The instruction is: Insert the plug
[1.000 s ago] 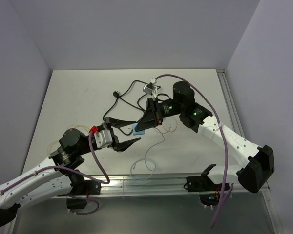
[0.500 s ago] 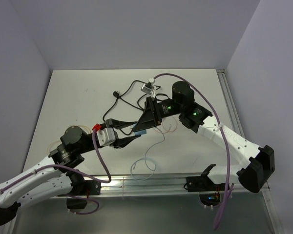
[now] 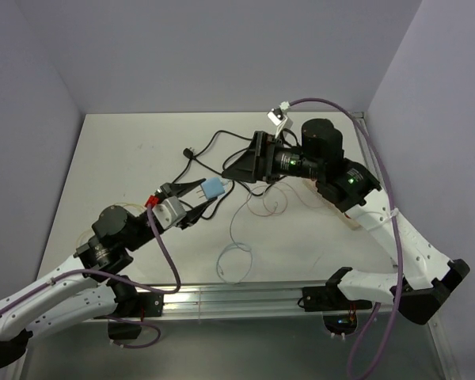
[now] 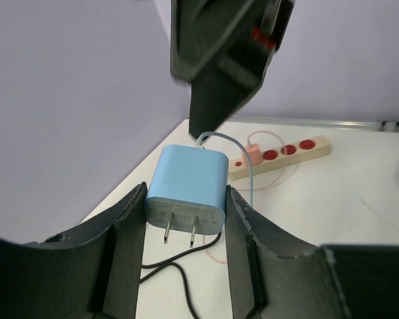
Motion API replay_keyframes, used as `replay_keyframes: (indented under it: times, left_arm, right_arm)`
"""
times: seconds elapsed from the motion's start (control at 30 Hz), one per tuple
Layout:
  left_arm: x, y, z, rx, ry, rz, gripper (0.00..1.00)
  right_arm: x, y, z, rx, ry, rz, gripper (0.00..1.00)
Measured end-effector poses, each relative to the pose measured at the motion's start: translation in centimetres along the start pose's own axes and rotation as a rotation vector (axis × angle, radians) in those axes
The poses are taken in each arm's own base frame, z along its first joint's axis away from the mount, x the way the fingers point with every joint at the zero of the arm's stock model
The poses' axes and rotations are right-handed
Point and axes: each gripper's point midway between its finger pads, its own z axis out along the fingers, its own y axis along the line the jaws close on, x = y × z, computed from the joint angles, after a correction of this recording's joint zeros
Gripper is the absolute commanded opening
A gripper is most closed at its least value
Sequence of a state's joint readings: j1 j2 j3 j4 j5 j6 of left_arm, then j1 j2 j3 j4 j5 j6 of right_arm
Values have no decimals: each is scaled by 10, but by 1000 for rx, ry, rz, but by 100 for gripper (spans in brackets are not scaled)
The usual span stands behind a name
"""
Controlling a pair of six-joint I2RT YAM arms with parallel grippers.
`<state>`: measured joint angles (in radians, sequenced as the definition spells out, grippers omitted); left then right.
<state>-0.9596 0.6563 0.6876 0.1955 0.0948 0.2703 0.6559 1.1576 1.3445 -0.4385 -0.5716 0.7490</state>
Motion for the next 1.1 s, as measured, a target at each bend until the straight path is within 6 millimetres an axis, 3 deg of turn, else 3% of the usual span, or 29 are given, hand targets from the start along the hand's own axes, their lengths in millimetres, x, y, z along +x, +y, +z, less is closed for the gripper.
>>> replay_keyframes:
  times: [0.17,0.3,0.43,0.53,0.7,0.93,1.1]
  left_arm:
    - [10,15,10,-59,46,95,0]
    - [5,29,14,-115,32,188,0]
    - [-8,40,19,-153,-12,299,0]
    - [-7,44,23,-164,-12,346,0]
    - [-11,43,19,-163,-24,347,0]
    - [-25,28,14,-97,-78,194,0]
    - [-23,13,14,-36,-82,89,0]
  right_arm:
    - [-21,21,-20,-6,-93,-29,99]
    - [-18,30,-28,-41,-118,63,75]
    - [-22,32,-14,-33,-84,188,79]
    - [-16,17,7,12,-37,267,80]
    - [-8,4,20,53,9,315,82]
    - [-4,2,22,2,13,174,78]
    - [1,5,19,-45,14,78,73]
